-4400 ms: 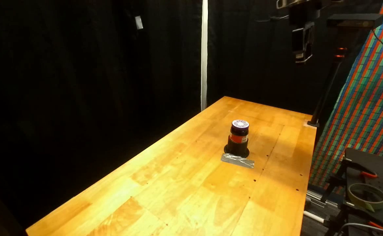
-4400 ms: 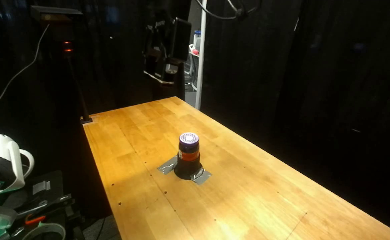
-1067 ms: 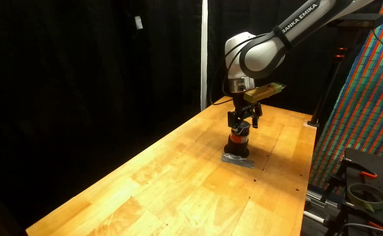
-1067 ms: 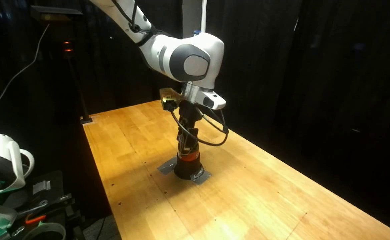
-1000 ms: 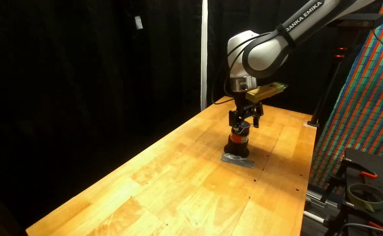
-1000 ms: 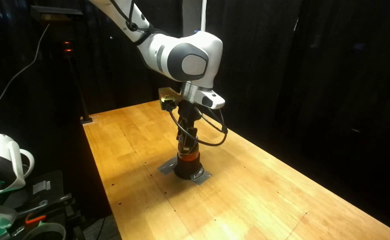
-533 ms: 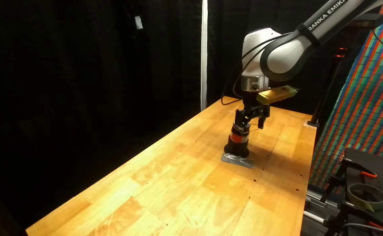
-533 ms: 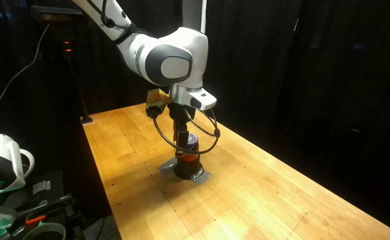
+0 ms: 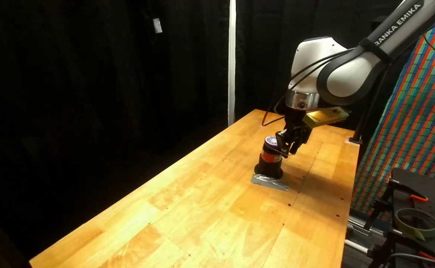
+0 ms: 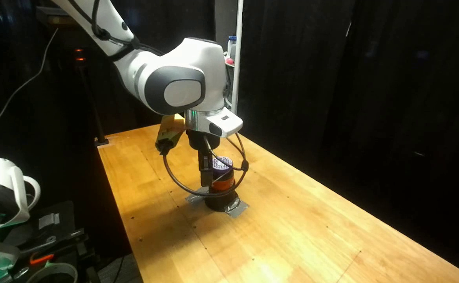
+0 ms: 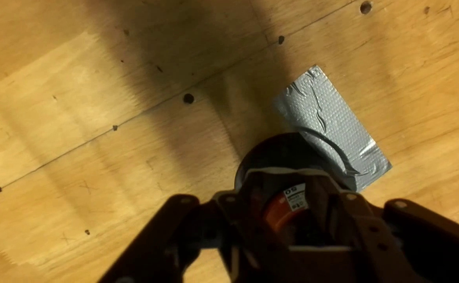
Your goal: Put the rubber band around the jar.
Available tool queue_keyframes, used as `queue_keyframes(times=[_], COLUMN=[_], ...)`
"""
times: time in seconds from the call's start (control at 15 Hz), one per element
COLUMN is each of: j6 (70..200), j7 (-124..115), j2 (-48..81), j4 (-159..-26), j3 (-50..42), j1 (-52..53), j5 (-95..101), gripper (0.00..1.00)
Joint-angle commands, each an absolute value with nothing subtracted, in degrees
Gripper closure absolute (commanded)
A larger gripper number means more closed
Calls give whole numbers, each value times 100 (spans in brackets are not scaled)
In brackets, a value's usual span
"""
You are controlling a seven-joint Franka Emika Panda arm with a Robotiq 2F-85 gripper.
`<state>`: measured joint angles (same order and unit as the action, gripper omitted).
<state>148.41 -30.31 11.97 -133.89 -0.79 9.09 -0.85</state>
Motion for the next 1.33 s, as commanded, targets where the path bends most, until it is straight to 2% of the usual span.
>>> queue_keyframes(times=[0.0,0.2,0.4,0.67,0.87,1.07,1.2,1.27], j6=[15740,16526,17616,18875,19915,20759,20939,20633], j7=[-3278,-3449,-3812,-4268,-3774,-3272,-3349,-3271], j2=[714,569,478,376,448,524,751,565], j4=[-14189,-14642,-15119,-15414,-15581,-15947,-15776,-15842], j3=[-124,-209,-428,-1352,-1882,-1956,-1843,-1826], j1=[960,1002,1099,1548,1938,2185,2266,2326], j5=[172,566,1234,2365,1986,1420,1282,1253], gripper=[95,100,96,96,96,97,98,96])
